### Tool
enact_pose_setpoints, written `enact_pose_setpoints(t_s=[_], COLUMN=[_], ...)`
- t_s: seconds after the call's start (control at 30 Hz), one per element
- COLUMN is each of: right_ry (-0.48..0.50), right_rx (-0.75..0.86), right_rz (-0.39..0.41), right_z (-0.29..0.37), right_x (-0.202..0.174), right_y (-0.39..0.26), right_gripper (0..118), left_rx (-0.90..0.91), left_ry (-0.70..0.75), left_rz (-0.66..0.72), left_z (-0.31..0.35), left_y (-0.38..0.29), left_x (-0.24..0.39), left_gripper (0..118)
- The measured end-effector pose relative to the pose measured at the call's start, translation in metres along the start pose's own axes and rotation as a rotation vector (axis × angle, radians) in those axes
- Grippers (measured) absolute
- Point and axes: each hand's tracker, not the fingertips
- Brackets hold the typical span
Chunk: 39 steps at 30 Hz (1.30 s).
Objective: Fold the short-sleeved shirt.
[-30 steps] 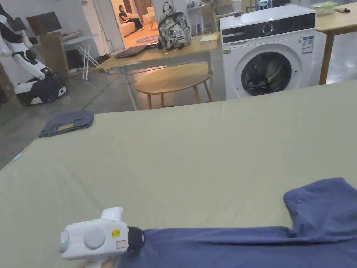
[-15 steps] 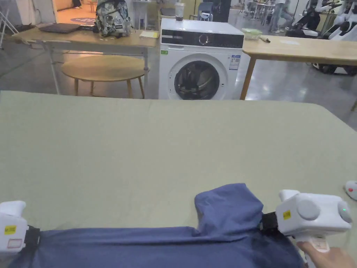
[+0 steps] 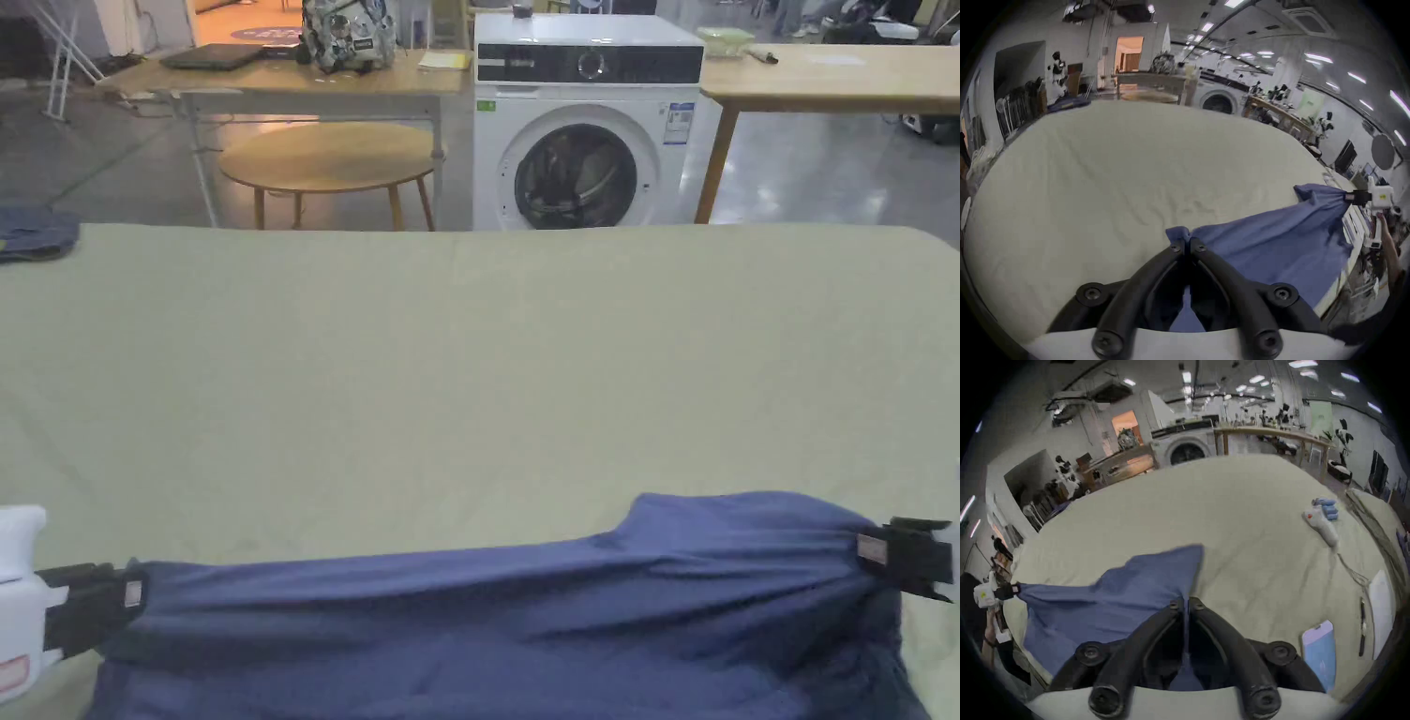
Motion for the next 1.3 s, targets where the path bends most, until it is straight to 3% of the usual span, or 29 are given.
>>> enact_pose_setpoints(t_s=[0.23,0.4,0.43,0.5,0.53,0.63,0.7,0.87,0.9,0.93,0.97,1.07,1.2,1.27,1.3], right_ry=[-0.079,-0.091,-0.099,-0.136,-0.172,-0.215,-0.182,-0.065,-0.040,-0.010,0.005,0.048,0.103,0.114,0.118], right_rx=[-0.049,-0.069,-0.062,-0.040,-0.030,0.082,0.169,0.334,0.340,0.338,0.343,0.297,0.294,0.286,0.272], right_rz=[-0.112,-0.152,-0.149,-0.119,-0.099,-0.089,-0.068,0.038,0.054,0.063,0.072,0.103,0.100,0.096,0.093], right_z=[0.057,0.050,0.047,0.045,0.045,0.067,0.084,0.105,0.102,0.097,0.091,0.076,0.074,0.073,0.072], right_x=[0.009,0.010,0.008,0.004,0.005,-0.005,-0.013,-0.059,-0.067,-0.074,-0.079,-0.092,-0.097,-0.094,-0.092], right_y=[-0.133,-0.164,-0.164,-0.165,-0.163,-0.156,-0.146,-0.104,-0.098,-0.095,-0.094,-0.091,-0.100,-0.105,-0.107], right_gripper=[1,2,12,49,53,53,53,49,37,7,0,0,0,0,0], left_rx=[0.001,-0.008,-0.016,-0.019,0.003,0.129,0.227,0.392,0.410,0.411,0.404,0.381,0.248,0.193,0.152], left_ry=[0.074,0.140,0.140,0.120,0.114,0.099,0.099,0.049,0.024,0.029,0.036,-0.030,-0.031,-0.090,-0.161], left_rz=[0.024,-0.064,-0.054,0.004,0.033,0.046,0.053,-0.043,-0.076,-0.079,-0.067,-0.009,0.213,0.295,0.348], left_z=[0.057,0.049,0.042,0.038,0.039,0.059,0.079,0.112,0.113,0.112,0.110,0.104,0.080,0.069,0.062], left_y=[-0.104,-0.138,-0.138,-0.137,-0.138,-0.124,-0.110,-0.072,-0.068,-0.064,-0.063,-0.059,-0.073,-0.083,-0.092], left_x=[0.006,0.013,0.010,0.003,0.001,0.003,0.013,0.044,0.048,0.052,0.059,0.045,-0.017,-0.048,-0.068], left_gripper=[0,0,4,37,49,49,49,46,35,8,0,0,0,46,59])
